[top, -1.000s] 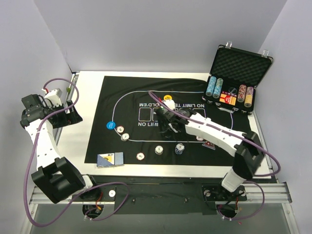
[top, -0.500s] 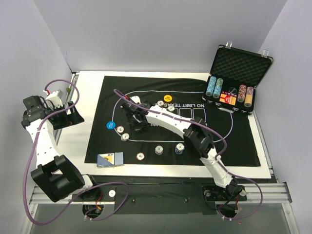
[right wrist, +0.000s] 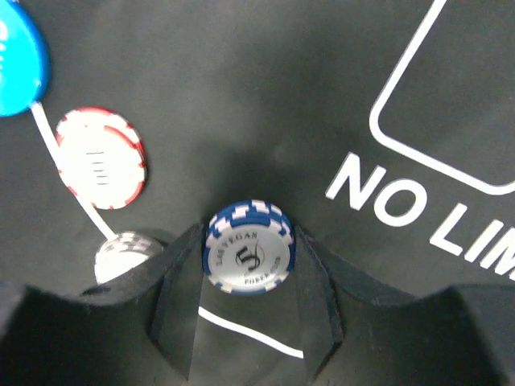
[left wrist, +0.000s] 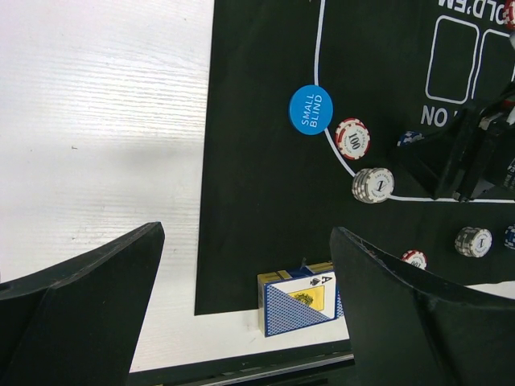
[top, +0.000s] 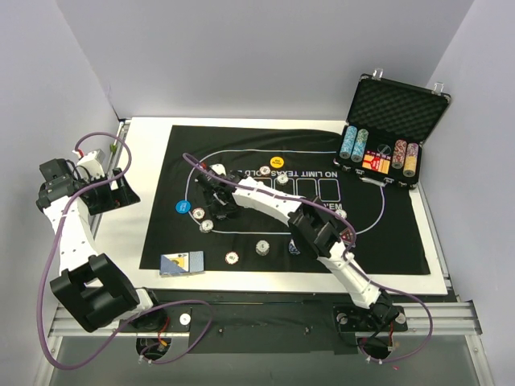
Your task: Distribute texas hold em gaming equipment
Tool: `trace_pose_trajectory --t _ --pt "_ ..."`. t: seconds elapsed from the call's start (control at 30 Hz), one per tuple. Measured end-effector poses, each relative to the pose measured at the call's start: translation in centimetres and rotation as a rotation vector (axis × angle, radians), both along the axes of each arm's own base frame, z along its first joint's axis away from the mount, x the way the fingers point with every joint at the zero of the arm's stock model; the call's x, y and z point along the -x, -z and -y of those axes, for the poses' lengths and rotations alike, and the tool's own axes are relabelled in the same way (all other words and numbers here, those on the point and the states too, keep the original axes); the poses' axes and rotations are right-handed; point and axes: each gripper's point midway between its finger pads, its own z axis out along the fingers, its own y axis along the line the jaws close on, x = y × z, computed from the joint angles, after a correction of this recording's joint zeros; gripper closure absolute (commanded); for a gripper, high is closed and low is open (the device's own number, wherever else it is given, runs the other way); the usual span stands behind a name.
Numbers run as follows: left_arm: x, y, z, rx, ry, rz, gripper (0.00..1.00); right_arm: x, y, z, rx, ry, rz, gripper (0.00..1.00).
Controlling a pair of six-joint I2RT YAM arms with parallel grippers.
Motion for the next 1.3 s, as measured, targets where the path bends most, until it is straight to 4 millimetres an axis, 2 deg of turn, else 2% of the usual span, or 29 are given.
trace_pose_trajectory --t 0.2,0.43,0.57,0.67,0.77,0.83,0.93,1.1,1.2,1.23,1.3 --pt "0.0 -0.1 0.1 0.003 0.003 0.006 0.04 -0.7 -0.2 -1.2 -0.04 -0.002 0.022 0.68" --pt "-0.1 -0.2 0.1 0.002 0.003 0.009 0.04 -0.9 0.1 -2.0 -0.069 -0.007 0.021 0.43" --pt "-0.1 0.0 0.1 0.001 0.003 0.009 0.04 -0.9 0.1 -2.1 -0.078 -0.014 0.023 0.37" --pt "0.1 0.4 0.1 0.001 0.0 0.0 0.04 -0.6 -0.1 -1.3 -0.068 -0.014 0.021 0.34" --pt "0.1 0.6 0.1 0.004 0.0 -0.005 0.04 -0.2 -0.8 0.5 -0.047 -0.008 0.013 0.33" --pt "0.1 0.6 0.1 0.004 0.0 -0.002 0.04 -0.3 -2.3 1.7 -0.05 0.003 0.025 0.32" --pt "0.1 0.5 0.2 0.008 0.002 -0.001 0.04 -0.7 -5.6 3.8 -0.076 0.024 0.063 0.3" --pt "0.1 0.5 0.2 0.011 -0.001 -0.001 0.04 0.3 -11.3 8.8 -0.085 0.06 0.154 0.22" --pt "0.1 0.7 0.3 0.017 -0.002 -0.004 0.04 2.2 -11.8 12.4 -0.043 0.078 0.178 0.19" --pt "0.2 0.7 0.3 0.02 -0.001 -0.005 0.04 2.8 -11.5 13.4 -0.025 0.084 0.178 0.19" --pt "0.3 0.9 0.4 0.024 0.0 -0.011 0.04 4.8 -9.5 16.5 0.046 0.097 0.152 0.18"
